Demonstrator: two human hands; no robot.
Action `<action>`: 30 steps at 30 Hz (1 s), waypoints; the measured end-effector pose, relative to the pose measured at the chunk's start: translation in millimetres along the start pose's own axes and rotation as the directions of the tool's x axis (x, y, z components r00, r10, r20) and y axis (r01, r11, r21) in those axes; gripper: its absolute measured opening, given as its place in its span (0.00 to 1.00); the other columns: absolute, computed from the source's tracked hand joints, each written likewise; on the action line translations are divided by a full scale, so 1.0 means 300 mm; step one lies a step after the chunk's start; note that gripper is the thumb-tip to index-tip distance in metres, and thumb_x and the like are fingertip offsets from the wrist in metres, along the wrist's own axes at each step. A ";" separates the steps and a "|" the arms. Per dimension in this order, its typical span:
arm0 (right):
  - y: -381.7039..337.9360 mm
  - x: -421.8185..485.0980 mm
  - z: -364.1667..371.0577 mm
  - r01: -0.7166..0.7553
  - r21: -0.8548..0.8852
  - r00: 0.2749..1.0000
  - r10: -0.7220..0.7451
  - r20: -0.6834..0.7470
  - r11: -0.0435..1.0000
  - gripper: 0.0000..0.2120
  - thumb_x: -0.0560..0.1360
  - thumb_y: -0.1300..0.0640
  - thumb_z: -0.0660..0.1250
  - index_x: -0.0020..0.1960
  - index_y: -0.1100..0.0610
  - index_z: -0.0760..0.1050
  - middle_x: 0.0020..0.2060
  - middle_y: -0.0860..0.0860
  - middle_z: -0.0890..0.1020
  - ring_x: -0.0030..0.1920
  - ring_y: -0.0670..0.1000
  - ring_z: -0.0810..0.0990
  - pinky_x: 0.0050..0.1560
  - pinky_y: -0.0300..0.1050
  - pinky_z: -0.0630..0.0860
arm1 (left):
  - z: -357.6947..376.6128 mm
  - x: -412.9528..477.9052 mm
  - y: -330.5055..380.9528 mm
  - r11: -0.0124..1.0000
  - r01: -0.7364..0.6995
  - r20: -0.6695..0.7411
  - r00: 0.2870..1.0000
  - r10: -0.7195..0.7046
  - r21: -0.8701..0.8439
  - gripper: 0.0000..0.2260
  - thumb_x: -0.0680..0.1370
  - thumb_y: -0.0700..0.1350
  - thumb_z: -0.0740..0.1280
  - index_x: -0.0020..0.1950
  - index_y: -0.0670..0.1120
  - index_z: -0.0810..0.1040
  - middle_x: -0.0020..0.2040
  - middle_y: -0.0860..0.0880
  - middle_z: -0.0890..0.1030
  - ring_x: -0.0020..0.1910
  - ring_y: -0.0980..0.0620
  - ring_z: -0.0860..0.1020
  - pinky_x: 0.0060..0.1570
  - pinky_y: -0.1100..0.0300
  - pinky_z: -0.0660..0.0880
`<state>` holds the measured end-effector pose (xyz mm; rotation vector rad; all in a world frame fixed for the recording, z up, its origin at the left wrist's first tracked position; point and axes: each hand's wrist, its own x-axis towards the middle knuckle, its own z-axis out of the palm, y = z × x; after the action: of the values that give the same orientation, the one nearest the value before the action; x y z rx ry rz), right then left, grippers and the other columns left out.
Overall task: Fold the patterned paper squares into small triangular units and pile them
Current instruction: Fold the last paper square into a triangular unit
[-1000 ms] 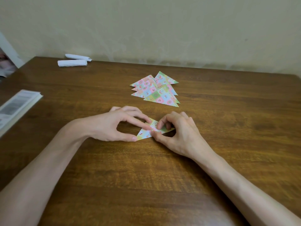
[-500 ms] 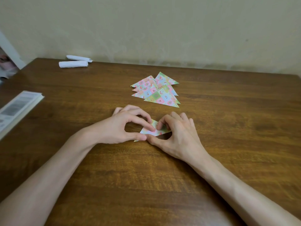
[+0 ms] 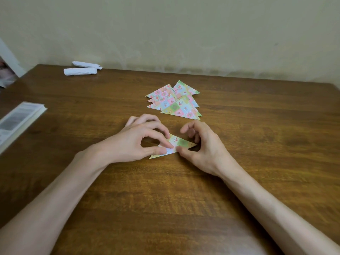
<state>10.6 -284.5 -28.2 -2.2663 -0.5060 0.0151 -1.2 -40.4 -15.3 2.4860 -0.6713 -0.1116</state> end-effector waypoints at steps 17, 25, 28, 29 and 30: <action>0.055 0.033 -0.066 -0.065 0.203 0.996 0.052 0.066 0.977 0.26 0.71 0.70 0.74 0.61 0.46 0.74 0.51 0.49 0.76 0.44 0.43 0.76 0.42 0.33 0.71 | 0.008 0.004 -0.004 1.000 -0.015 -0.001 1.000 0.015 -0.011 0.11 0.76 0.62 0.70 0.57 0.67 0.83 0.62 0.67 0.76 0.74 0.61 0.63 0.71 0.51 0.56; 0.074 0.040 -0.073 -0.073 0.245 0.996 0.059 0.061 0.967 0.30 0.69 0.76 0.64 0.61 0.47 0.76 0.52 0.52 0.74 0.47 0.45 0.76 0.39 0.33 0.71 | 0.009 0.006 -0.004 1.000 -0.015 0.004 1.000 0.015 -0.007 0.11 0.76 0.61 0.71 0.57 0.66 0.83 0.63 0.67 0.76 0.74 0.59 0.63 0.71 0.50 0.57; 0.074 0.030 -0.092 -0.066 0.348 0.997 0.053 0.047 0.935 0.26 0.71 0.75 0.67 0.59 0.49 0.79 0.51 0.51 0.77 0.46 0.44 0.76 0.44 0.36 0.73 | 0.007 0.006 -0.003 1.000 -0.008 0.022 1.000 0.008 0.002 0.10 0.77 0.61 0.71 0.58 0.66 0.82 0.63 0.67 0.75 0.75 0.60 0.63 0.72 0.50 0.57; 0.072 0.027 -0.097 -0.057 0.359 0.998 0.042 0.049 0.932 0.23 0.73 0.73 0.69 0.59 0.49 0.80 0.51 0.51 0.78 0.46 0.44 0.77 0.44 0.37 0.73 | 0.007 0.007 -0.001 1.000 -0.007 0.029 1.000 0.007 0.005 0.11 0.77 0.61 0.70 0.59 0.66 0.82 0.63 0.67 0.75 0.75 0.60 0.62 0.72 0.50 0.56; 0.070 0.025 -0.100 -0.048 0.351 0.998 0.030 0.057 0.935 0.22 0.73 0.71 0.72 0.59 0.48 0.80 0.51 0.50 0.78 0.46 0.44 0.77 0.43 0.37 0.73 | 0.006 0.007 0.001 1.000 -0.008 0.036 0.999 0.008 0.007 0.11 0.77 0.61 0.70 0.59 0.67 0.82 0.63 0.67 0.74 0.75 0.61 0.62 0.73 0.50 0.56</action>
<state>30.0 -315.9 -21.7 -1.9262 -0.4446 0.1712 0.1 -42.6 -16.4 2.4931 -0.6974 -0.1521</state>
